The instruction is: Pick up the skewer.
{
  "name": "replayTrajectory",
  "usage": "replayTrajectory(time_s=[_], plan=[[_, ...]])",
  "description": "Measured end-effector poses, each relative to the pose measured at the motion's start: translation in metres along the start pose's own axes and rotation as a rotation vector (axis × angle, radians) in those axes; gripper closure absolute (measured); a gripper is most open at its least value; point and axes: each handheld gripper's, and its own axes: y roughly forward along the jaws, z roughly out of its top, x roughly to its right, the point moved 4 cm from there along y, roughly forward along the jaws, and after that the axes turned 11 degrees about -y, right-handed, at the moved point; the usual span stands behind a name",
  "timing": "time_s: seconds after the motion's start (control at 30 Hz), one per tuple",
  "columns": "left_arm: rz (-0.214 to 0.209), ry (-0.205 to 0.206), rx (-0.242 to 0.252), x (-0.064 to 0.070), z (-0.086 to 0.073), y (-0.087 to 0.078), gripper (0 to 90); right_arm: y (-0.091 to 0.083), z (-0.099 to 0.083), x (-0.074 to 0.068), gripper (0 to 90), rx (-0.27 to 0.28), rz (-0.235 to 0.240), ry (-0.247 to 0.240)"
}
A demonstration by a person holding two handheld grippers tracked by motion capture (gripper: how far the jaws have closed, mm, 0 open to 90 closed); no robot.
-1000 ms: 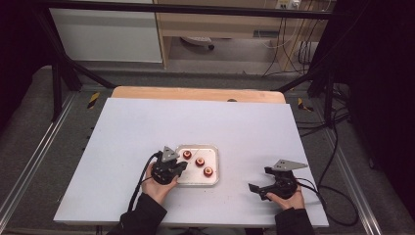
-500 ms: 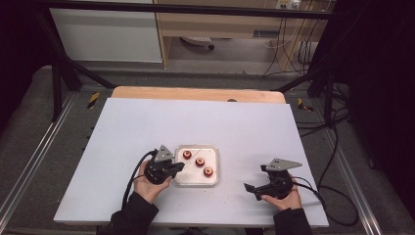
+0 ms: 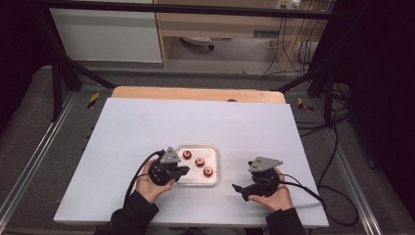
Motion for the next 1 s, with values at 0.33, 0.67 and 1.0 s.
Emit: replayTrajectory(time_s=[0.33,0.67,1.0], plan=[[-0.032,0.071,-0.053,0.016,0.010,0.005,88.6,0.004,0.019,-0.008,6.1,-0.061,-0.025,-0.148],[-0.048,0.133,-0.097,0.036,0.021,0.016,88.7,0.004,0.034,-0.017,13.1,-0.091,-0.054,-0.322],[-0.077,0.208,-0.152,0.059,0.028,0.031,88.7,0.007,0.035,-0.025,24.6,-0.121,-0.070,-0.501]])
